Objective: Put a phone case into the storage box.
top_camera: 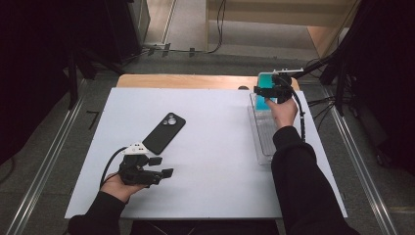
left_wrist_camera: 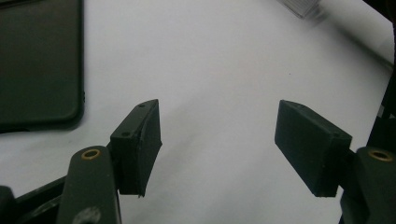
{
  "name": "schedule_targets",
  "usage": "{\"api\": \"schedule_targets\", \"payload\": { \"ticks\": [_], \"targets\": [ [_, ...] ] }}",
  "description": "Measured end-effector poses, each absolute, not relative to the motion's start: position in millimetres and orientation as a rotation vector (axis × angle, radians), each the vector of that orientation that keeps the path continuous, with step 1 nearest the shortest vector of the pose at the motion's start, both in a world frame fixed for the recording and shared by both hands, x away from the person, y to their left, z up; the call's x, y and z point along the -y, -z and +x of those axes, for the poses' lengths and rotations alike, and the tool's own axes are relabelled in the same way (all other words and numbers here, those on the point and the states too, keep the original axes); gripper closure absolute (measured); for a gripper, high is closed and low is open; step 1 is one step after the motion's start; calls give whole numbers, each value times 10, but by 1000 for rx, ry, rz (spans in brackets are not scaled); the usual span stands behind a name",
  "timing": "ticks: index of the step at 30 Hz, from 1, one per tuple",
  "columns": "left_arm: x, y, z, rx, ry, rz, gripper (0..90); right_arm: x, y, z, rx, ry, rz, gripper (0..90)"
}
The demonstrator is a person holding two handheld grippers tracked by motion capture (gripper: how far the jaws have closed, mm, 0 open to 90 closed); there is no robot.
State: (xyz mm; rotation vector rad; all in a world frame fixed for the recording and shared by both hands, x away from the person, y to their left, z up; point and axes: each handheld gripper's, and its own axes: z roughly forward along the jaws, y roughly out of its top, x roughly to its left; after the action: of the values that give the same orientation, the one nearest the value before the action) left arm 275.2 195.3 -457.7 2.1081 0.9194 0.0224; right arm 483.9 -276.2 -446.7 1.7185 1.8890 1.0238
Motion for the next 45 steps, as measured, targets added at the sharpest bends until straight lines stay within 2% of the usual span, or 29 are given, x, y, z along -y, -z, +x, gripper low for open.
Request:
{"api": "schedule_targets", "payload": {
  "ticks": [15, 20, 22, 27, 45],
  "targets": [
    [-1942, 4584, 2749, -915, -15, 2108, 318, 2647, 4577, 4921, -1914, -1001, 1684, 155],
    [-1939, 4585, 2750, -917, -14, 2110, 318, 2659, 4573, 4926, -1915, -997, 1694, 75],
    [-1939, 4588, 2751, -917, -14, 2112, 318, 2667, 4565, 4923, -1908, -999, 1705, 0],
    [-1942, 4588, 2756, -919, -15, 2107, 318, 2686, 4526, 4892, -1927, -995, 1716, 0],
    [-1964, 4570, 2802, -935, -20, 2092, 317, 2646, 4186, 4370, -2001, -1055, 1671, 0]
  ]
}}
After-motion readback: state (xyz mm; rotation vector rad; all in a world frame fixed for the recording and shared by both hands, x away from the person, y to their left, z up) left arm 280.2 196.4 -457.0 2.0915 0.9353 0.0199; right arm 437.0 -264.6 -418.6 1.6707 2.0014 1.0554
